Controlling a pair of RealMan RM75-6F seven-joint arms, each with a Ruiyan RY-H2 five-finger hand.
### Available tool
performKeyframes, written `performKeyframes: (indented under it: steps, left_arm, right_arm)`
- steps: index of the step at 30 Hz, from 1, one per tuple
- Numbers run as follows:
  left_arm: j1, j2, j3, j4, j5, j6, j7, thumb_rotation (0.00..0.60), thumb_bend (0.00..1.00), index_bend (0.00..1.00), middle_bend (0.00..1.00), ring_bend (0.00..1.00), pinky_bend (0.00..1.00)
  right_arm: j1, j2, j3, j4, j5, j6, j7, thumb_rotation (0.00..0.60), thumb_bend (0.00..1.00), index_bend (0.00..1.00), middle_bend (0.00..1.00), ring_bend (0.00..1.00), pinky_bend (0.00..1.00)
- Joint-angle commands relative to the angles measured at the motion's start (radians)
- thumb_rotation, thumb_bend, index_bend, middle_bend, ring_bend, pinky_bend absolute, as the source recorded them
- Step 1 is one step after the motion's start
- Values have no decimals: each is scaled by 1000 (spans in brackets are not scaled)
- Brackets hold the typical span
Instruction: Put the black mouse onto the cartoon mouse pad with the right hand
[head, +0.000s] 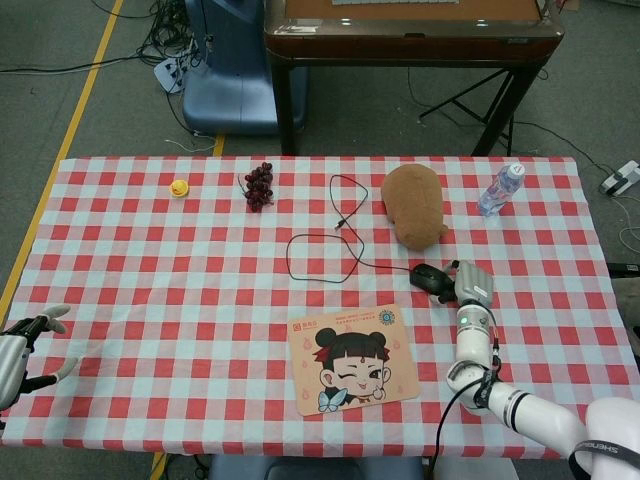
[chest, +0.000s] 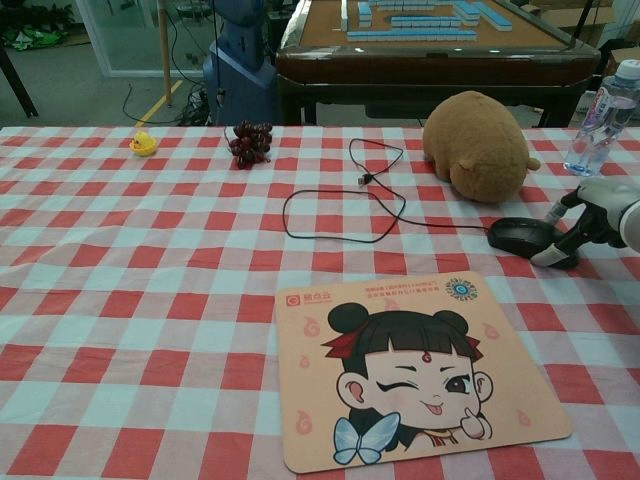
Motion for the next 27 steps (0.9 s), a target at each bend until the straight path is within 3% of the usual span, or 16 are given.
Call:
performKeyframes:
  steps: [1,15,27]
  left_arm:
    - [-1,-1,1,0,1,-1,3,600,221,285,443,384,546]
    - [-6,-7,2,-2,-1,-13,23,600,221,285,443,384,546]
    - [-6,-6,1,-2,-3,-13,20,600,221,285,443,384,546]
  right_arm:
    - [-7,14,0,-18,-2,-4,9,600,168,444,1000,1000,1000]
    - [-90,174,-36,-281,-127,27,107,600,214,457,1000,1000,1000]
    - [-98,209,-135,-433,-218,69,77,600,215,457,1000,1000,1000]
